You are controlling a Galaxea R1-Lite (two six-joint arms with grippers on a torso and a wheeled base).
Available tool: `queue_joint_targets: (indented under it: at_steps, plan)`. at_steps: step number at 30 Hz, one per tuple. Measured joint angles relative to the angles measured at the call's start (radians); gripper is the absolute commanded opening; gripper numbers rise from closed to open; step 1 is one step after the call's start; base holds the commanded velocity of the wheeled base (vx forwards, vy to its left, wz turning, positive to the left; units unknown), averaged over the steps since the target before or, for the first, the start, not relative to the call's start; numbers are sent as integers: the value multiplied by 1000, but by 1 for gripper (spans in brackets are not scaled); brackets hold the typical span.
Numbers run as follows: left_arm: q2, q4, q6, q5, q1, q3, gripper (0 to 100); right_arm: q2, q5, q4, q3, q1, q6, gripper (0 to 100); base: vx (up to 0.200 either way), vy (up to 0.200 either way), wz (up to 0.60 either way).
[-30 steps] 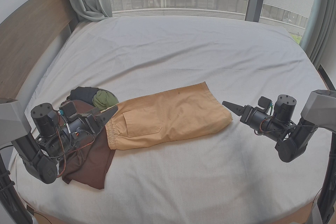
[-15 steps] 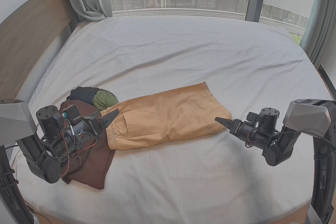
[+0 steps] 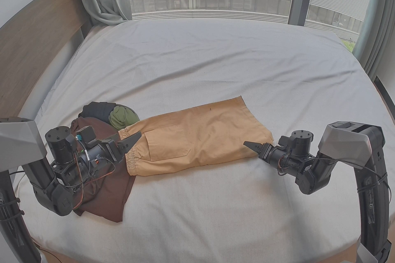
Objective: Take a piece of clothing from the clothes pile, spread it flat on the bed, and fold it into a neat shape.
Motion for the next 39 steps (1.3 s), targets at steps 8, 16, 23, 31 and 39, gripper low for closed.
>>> queue_joint_targets:
  at_steps: [8,16,23,31,39]
  plan:
    - [11,0,0,-1,0,1,100,49,-14,31,-78,41,9,100,0,0,0]
    - [19,0,-2,-1,2,0,100,112,-58,62,-197,76,48,100,0,0,0]
    - [23,0,-4,-2,3,-2,100,136,-61,36,-238,94,134,100,0,0,0]
    - [30,0,-20,-2,4,-6,100,149,-63,-11,-248,97,171,0,0,0,0]
    - [33,0,-22,-2,3,-8,100,160,-76,-14,-246,97,171,0,0,0,0]
